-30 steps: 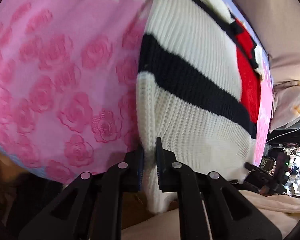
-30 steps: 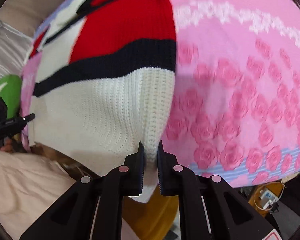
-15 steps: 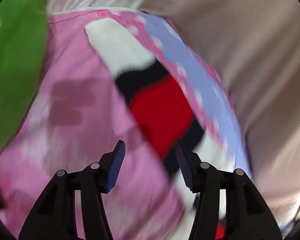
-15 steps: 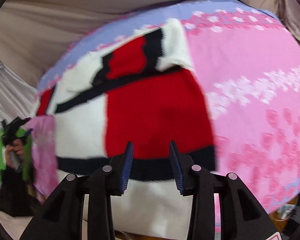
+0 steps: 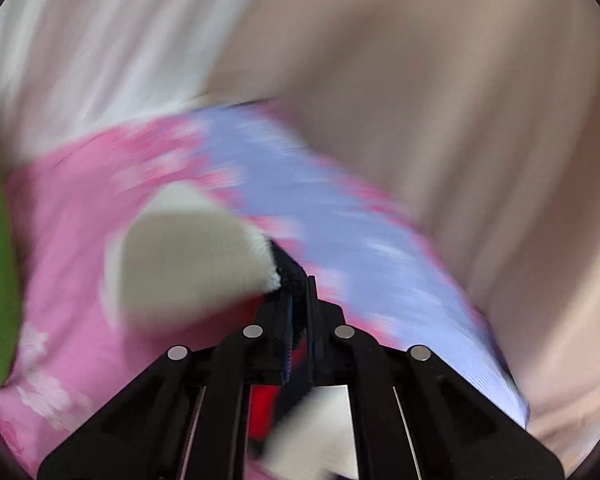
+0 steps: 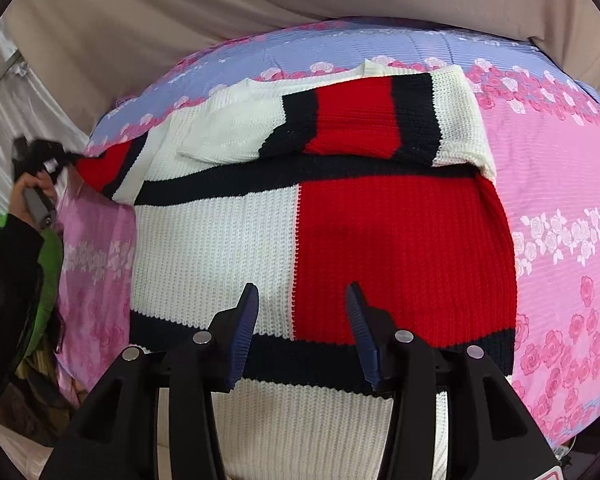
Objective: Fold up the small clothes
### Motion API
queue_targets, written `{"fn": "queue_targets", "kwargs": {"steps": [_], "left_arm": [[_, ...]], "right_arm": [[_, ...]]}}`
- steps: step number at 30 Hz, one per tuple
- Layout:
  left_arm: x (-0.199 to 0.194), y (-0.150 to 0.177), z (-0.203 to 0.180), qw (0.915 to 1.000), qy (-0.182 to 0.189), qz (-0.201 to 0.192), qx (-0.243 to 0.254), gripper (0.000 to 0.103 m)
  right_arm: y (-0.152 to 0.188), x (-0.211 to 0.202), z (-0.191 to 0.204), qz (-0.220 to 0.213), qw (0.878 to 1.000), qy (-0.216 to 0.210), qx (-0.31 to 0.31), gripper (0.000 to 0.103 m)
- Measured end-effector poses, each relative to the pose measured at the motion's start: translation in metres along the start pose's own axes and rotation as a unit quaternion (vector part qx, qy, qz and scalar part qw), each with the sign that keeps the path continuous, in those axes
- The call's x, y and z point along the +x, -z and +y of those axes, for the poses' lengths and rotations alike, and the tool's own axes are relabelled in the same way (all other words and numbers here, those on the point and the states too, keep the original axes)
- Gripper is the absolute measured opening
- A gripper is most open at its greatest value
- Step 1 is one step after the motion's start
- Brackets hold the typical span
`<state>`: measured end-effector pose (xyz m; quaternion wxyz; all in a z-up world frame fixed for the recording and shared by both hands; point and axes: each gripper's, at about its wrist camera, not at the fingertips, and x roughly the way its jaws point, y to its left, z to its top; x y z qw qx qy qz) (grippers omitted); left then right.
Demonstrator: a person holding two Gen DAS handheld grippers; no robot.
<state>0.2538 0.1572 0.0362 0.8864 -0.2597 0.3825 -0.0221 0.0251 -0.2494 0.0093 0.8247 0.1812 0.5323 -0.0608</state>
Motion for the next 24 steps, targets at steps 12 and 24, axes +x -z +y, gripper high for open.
{"fn": "queue_targets", "kwargs": {"steps": [12, 24], "left_arm": [[0.014, 0.235, -0.228, 0.9511, 0.119, 0.164, 0.233, 0.004], [-0.001, 0.260, -0.201, 0.9580, 0.079, 0.170, 0.217, 0.005]], "right_arm": [[-0.049, 0.025, -0.121, -0.062, 0.987, -0.059, 0.139, 0.039], [-0.071, 0.082, -0.198, -0.008, 0.995, 0.004, 0.104, 0.000]]}}
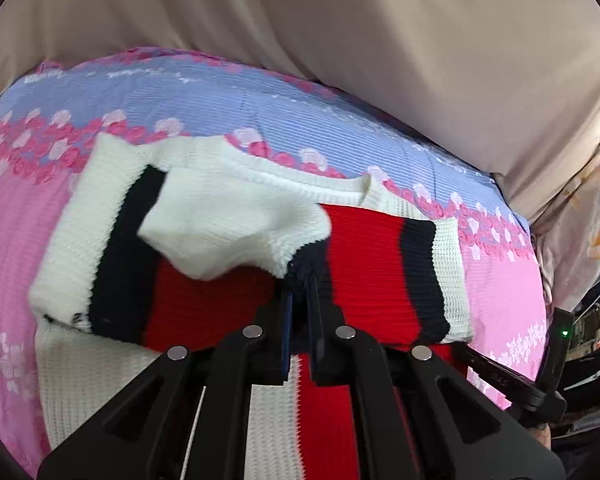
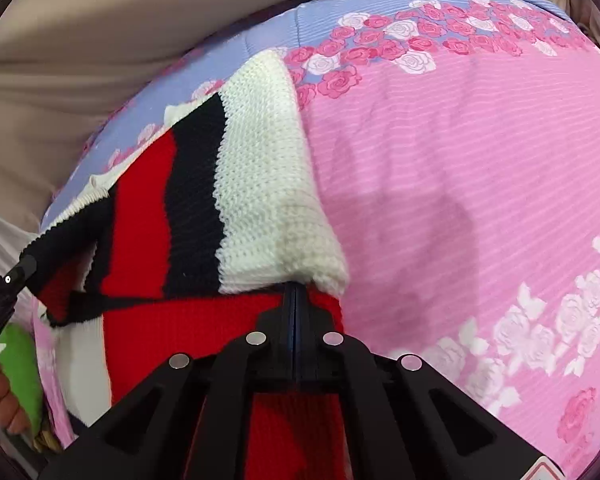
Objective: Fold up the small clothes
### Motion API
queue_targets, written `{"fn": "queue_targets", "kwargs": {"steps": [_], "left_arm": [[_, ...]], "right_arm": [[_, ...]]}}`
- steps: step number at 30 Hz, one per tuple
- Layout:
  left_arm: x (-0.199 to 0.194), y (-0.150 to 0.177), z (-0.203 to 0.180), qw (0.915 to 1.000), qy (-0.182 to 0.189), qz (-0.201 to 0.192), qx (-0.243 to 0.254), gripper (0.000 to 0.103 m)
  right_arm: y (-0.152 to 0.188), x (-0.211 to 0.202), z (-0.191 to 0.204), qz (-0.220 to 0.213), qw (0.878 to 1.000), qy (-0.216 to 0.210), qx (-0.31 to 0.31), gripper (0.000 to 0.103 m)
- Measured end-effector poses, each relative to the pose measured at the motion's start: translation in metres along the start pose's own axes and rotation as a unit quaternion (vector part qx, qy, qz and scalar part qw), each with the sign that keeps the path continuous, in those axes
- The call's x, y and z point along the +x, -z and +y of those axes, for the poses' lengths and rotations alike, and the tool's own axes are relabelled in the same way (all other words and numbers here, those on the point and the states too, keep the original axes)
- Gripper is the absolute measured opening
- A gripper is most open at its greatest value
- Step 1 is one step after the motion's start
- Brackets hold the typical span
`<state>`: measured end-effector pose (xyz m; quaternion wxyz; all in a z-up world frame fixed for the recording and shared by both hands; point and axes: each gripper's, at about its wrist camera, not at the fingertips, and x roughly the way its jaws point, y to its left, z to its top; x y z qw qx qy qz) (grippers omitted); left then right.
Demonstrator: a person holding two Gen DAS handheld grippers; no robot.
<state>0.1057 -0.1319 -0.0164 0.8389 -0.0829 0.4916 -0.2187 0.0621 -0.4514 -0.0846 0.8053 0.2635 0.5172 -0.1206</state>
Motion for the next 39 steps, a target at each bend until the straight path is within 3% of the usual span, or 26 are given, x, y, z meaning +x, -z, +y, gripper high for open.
{"fn": "queue_targets", "kwargs": {"steps": [1, 3, 5, 6, 7, 8, 10, 14, 17, 19, 21, 23, 24, 26, 28, 29, 31, 32, 34, 35, 37, 39], "left_arm": [[-0.003, 0.001, 0.006, 0.9999, 0.010, 0.004, -0.009, 0.007], [-0.014, 0.005, 0.019, 0.9986, 0.042, 0.003, -0.030, 0.009], [-0.029, 0.012, 0.031, 0.9975, 0.056, -0.004, -0.043, 0.020], [-0.035, 0.016, 0.037, 0.9971, 0.059, -0.006, -0.047, 0.037], [-0.042, 0.021, 0.044, 0.9969, 0.057, -0.007, -0.054, 0.050], [-0.050, 0.027, 0.053, 0.9964, 0.054, -0.010, -0.064, 0.051], [-0.060, 0.037, 0.067, 0.9963, 0.048, -0.008, -0.071, 0.052], [-0.075, 0.054, 0.112, 0.9925, 0.012, 0.000, -0.122, 0.053], [-0.080, 0.062, 0.148, 0.9825, 0.007, 0.002, -0.186, 0.053], [-0.081, 0.062, 0.162, 0.9768, 0.006, 0.004, -0.214, 0.053], [-0.081, 0.057, 0.169, 0.9714, 0.016, 0.000, -0.237, 0.053], [-0.076, 0.049, 0.171, 0.9654, 0.035, -0.003, -0.258, 0.053], [-0.070, 0.044, 0.172, 0.9609, 0.046, -0.001, -0.273, 0.053], [-0.051, 0.036, 0.178, 0.9433, 0.070, 0.007, -0.324, 0.053], [-0.033, 0.030, 0.184, 0.9292, 0.062, 0.016, -0.364, 0.051], [-0.024, 0.028, 0.190, 0.9226, 0.046, 0.017, -0.383, 0.048], [-0.016, 0.026, 0.201, 0.9177, 0.008, 0.008, -0.397, 0.024], [-0.016, 0.025, 0.204, 0.9179, -0.004, 0.006, -0.397, 0.020], [-0.019, 0.027, 0.209, 0.9172, -0.013, 0.000, -0.398, 0.019], [-0.019, 0.029, 0.211, 0.9176, -0.016, 0.000, -0.397, 0.019], [-0.013, 0.035, 0.210, 0.9198, -0.013, 0.007, -0.392, 0.020], [-0.008, 0.038, 0.206, 0.9210, -0.012, 0.016, -0.389, 0.021]], "right_arm": [[0.002, -0.005, 0.007, -0.001, 1.000, 0.006, -0.003, 0.000], [0.007, -0.024, 0.028, -0.018, 1.000, 0.000, -0.009, 0.012], [0.015, -0.039, 0.061, -0.032, 0.998, -0.041, -0.022, 0.018], [0.017, -0.041, 0.074, -0.033, 0.997, -0.058, -0.029, 0.024], [0.019, -0.043, 0.096, -0.031, 0.996, -0.077, -0.041, 0.042], [0.020, -0.041, 0.115, -0.028, 0.994, -0.089, -0.053, 0.056], [0.020, -0.031, 0.156, -0.021, 0.990, -0.109, -0.087, 0.061], [0.021, 0.004, 0.198, 0.014, 0.991, -0.096, -0.092, 0.063], [0.028, 0.019, 0.226, -0.007, 0.990, -0.001, -0.141, 0.064], [0.040, 0.022, 0.248, -0.028, 0.978, 0.040, -0.203, 0.064], [0.058, 0.022, 0.274, -0.058, 0.954, 0.076, -0.285, 0.065], [0.072, 0.025, 0.295, -0.088, 0.921, 0.114, -0.362, 0.069], [0.078, 0.032, 0.305, -0.103, 0.902, 0.138, -0.395, 0.069], [0.075, 0.047, 0.318, -0.098, 0.892, 0.148, -0.416, 0.069], [0.067, 0.060, 0.320, -0.078, 0.900, 0.135, -0.408, 0.065], [0.061, 0.065, 0.318, -0.066, 0.907, 0.123, -0.397, 0.050], [0.041, 0.061, 0.303, -0.035, 0.938, 0.055, -0.341, 0.015], [0.027, 0.047, 0.287, -0.039, 0.955, 0.007, -0.294, 0.013], [0.007, 0.024, 0.251, -0.053, 0.977, -0.039, -0.201, 0.012], [-0.003, 0.013, 0.214, -0.059, 0.988, -0.058, -0.132, 0.012], [-0.008, 0.018, 0.156, -0.041, 0.997, -0.060, -0.041, 0.013], [-0.003, 0.042, 0.120, 0.015, 0.999, -0.045, -0.014, 0.016]]}}
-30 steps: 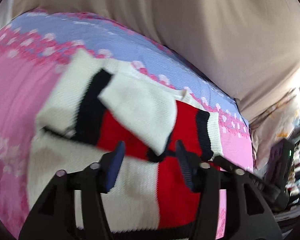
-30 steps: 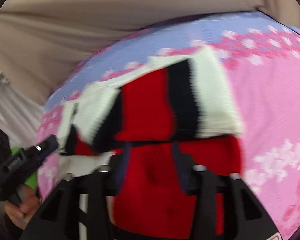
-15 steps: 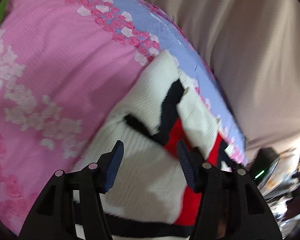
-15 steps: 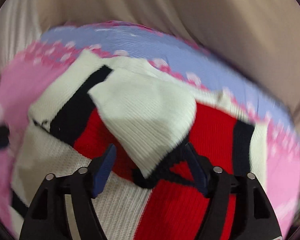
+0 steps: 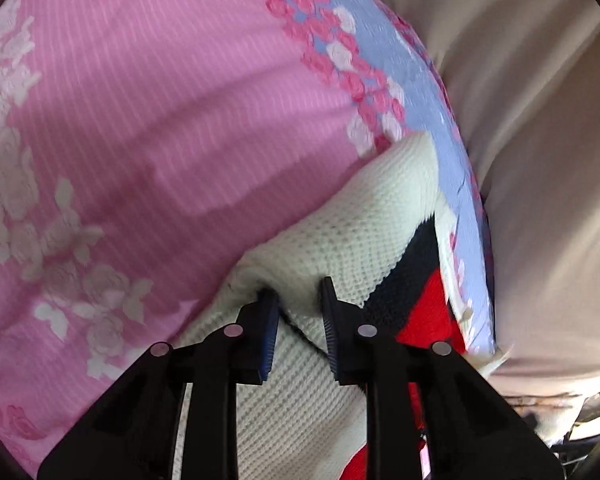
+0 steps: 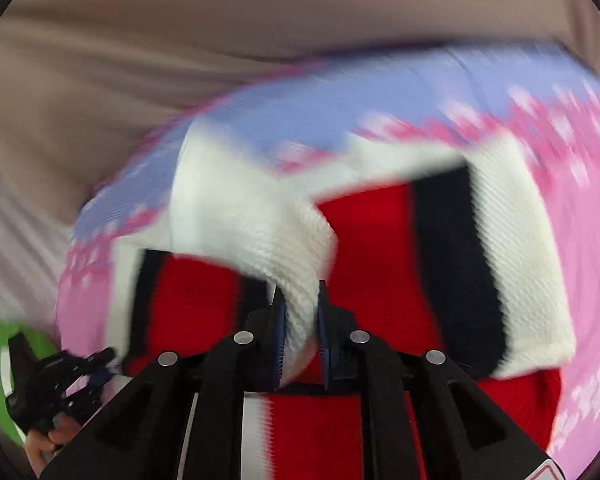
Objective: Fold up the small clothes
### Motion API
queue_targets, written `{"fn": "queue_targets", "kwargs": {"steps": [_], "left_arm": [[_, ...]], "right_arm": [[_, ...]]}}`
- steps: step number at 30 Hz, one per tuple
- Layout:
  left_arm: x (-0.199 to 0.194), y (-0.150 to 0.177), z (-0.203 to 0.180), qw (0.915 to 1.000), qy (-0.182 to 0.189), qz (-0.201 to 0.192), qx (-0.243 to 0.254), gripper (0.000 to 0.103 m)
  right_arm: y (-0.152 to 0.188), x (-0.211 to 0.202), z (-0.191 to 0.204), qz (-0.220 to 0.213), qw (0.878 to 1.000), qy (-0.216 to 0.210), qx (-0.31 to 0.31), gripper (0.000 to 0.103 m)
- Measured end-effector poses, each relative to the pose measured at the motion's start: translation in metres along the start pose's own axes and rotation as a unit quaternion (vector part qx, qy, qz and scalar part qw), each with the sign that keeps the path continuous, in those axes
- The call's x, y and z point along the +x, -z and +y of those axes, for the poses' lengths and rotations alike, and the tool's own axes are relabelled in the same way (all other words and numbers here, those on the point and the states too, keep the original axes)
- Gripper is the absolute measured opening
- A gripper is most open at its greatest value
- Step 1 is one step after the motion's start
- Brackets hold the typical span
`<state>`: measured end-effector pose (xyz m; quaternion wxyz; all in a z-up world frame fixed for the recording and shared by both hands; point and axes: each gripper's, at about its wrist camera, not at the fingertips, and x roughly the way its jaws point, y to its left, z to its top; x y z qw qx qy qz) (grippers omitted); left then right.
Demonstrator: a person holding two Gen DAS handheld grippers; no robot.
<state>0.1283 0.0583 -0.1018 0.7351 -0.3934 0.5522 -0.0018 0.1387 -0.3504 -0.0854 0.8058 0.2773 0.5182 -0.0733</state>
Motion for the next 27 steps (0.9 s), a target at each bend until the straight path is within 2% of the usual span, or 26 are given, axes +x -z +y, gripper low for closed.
{"fn": "queue_targets", "kwargs": {"steps": [1, 3, 5, 6, 9, 10, 11, 12, 13, 16, 17, 18, 19, 20, 21, 22, 23, 24, 27], "left_arm": [[0.002, 0.002, -0.001, 1.0000, -0.004, 0.001, 0.001, 0.021], [0.002, 0.007, -0.005, 0.9999, -0.008, -0.006, 0.003, 0.022], [0.002, 0.008, -0.007, 1.0000, -0.002, -0.004, -0.007, 0.026], [0.003, 0.007, -0.007, 0.9999, 0.002, -0.002, -0.014, 0.027], [0.000, 0.002, -0.008, 0.9996, 0.007, -0.011, -0.025, 0.025], [-0.002, 0.000, -0.008, 0.9995, 0.009, -0.017, -0.026, 0.023], [-0.005, -0.003, -0.010, 0.9993, 0.008, -0.024, -0.027, 0.015], [-0.009, -0.005, -0.012, 0.9991, 0.010, -0.030, -0.027, 0.011], [-0.013, -0.006, -0.015, 0.9987, 0.015, -0.041, -0.028, 0.010], [-0.036, -0.008, -0.030, 0.9956, 0.037, -0.086, -0.004, 0.010], [-0.037, -0.007, -0.035, 0.9950, 0.035, -0.093, 0.010, 0.010], [-0.032, -0.005, -0.036, 0.9952, 0.031, -0.090, 0.019, 0.010], [-0.026, -0.004, -0.036, 0.9957, 0.025, -0.086, 0.024, 0.010], [-0.015, -0.001, -0.034, 0.9964, 0.008, -0.080, 0.027, 0.010], [-0.004, 0.003, -0.031, 0.9969, -0.009, -0.073, 0.029, 0.010], [0.002, 0.005, -0.028, 0.9970, -0.022, -0.067, 0.033, 0.010], [0.010, 0.009, -0.025, 0.9971, -0.035, -0.057, 0.037, 0.010], [0.013, 0.013, -0.022, 0.9970, -0.036, -0.056, 0.039, 0.009], [0.011, 0.014, -0.024, 0.9952, -0.043, -0.064, 0.060, 0.010]], "right_arm": [[0.004, 0.007, -0.009, 0.021, 1.000, -0.005, 0.008, 0.020], [0.011, 0.000, -0.020, 0.008, 0.998, -0.052, 0.037, 0.024], [0.010, -0.008, -0.025, -0.017, 0.995, -0.074, 0.062, 0.054], [0.008, -0.011, -0.028, -0.026, 0.994, -0.077, 0.073, 0.060], [-0.002, -0.007, -0.046, -0.033, 0.989, -0.077, 0.122, 0.062], [-0.002, -0.007, -0.051, -0.034, 0.988, -0.070, 0.131, 0.055], [-0.008, -0.005, -0.053, -0.027, 0.988, -0.059, 0.138, 0.030], [-0.014, -0.004, -0.053, -0.014, 0.989, -0.051, 0.139, 0.014], [-0.021, -0.013, -0.050, -0.022, 0.988, -0.069, 0.137, 0.009], [-0.042, -0.075, -0.030, -0.126, 0.967, -0.201, 0.094, 0.008], [-0.049, -0.102, -0.025, -0.172, 0.951, -0.245, 0.072, 0.007], [-0.052, -0.112, -0.024, -0.190, 0.947, -0.252, 0.060, 0.007], [-0.056, -0.112, -0.027, -0.192, 0.948, -0.248, 0.050, 0.007], [-0.059, -0.097, -0.038, -0.173, 0.961, -0.211, 0.048, 0.007], [-0.056, -0.075, -0.051, -0.143, 0.972, -0.177, 0.057, 0.007], [-0.052, -0.045, -0.071, -0.092, 0.983, -0.138, 0.081, 0.007], [-0.043, -0.018, -0.094, -0.039, 0.989, -0.089, 0.107, 0.007], [-0.036, -0.008, -0.102, -0.025, 0.990, -0.076, 0.113, 0.007], [-0.026, -0.028, -0.106, -0.070, 0.979, -0.136, 0.132, 0.007]]}}
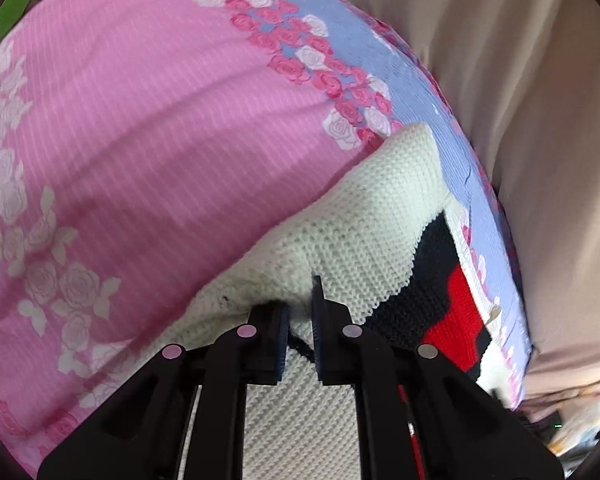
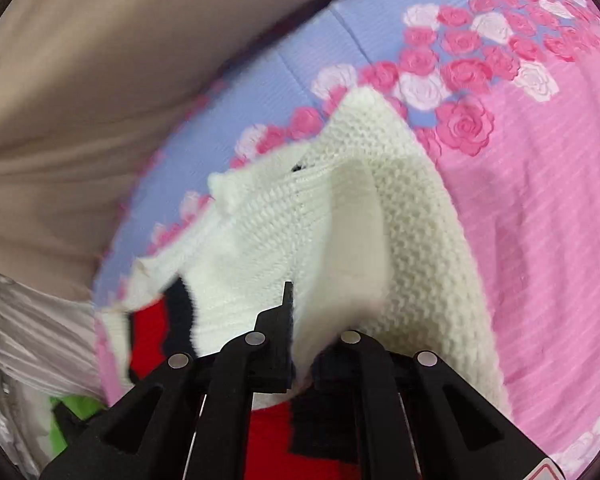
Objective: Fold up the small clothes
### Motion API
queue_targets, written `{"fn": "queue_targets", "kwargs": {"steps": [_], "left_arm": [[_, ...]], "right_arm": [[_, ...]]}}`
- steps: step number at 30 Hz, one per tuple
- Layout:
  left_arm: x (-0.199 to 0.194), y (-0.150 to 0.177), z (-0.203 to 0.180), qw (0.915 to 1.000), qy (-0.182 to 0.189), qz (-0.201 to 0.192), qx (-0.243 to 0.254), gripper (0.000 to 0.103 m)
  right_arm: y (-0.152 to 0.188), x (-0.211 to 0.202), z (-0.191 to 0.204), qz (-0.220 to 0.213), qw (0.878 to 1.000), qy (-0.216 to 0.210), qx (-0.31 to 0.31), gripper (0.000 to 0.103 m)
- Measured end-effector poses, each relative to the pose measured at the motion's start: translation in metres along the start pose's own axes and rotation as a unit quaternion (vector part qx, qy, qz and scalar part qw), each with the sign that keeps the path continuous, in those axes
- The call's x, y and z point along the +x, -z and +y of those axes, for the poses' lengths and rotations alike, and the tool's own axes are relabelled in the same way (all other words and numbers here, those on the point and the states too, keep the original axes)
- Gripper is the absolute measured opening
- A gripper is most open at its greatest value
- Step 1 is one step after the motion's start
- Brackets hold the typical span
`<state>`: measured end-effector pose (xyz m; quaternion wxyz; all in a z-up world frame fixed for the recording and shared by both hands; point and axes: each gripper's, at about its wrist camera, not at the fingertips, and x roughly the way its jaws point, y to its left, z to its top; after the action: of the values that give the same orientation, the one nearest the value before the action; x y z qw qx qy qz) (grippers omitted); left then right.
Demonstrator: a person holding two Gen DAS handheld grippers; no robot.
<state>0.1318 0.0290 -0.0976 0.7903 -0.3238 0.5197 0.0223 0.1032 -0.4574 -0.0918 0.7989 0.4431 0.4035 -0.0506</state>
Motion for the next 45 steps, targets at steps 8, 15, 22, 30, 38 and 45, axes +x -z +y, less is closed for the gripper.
{"fn": "queue_targets", "kwargs": {"steps": [8, 15, 22, 30, 38, 45], "left_arm": [[-0.003, -0.003, -0.001, 0.9997, -0.013, 0.006, 0.022, 0.012], [-0.061, -0.003, -0.012, 0.9908, 0.012, 0.003, 0.134, 0.014], [-0.016, -0.070, -0.067, 0.9882, -0.007, -0.008, 0.153, 0.028], [0.046, -0.094, -0.074, 0.9872, -0.021, 0.031, 0.155, 0.005], [0.064, -0.118, -0.054, 0.9860, -0.068, 0.003, 0.152, 0.000], [-0.011, -0.084, -0.072, 0.9791, -0.003, -0.030, 0.201, 0.000]], "right_arm": [[0.009, -0.015, -0.011, 0.008, 0.999, 0.029, -0.021, 0.007], [0.044, -0.078, -0.022, -0.022, 0.992, 0.107, -0.064, 0.026], [0.017, -0.037, 0.017, -0.031, 0.986, 0.129, -0.103, 0.051], [-0.008, 0.030, 0.026, 0.006, 0.973, 0.170, -0.153, 0.035], [-0.020, 0.035, -0.001, 0.012, 0.979, 0.155, -0.131, 0.009], [-0.008, -0.030, 0.027, -0.047, 0.976, 0.149, -0.152, 0.029]]}}
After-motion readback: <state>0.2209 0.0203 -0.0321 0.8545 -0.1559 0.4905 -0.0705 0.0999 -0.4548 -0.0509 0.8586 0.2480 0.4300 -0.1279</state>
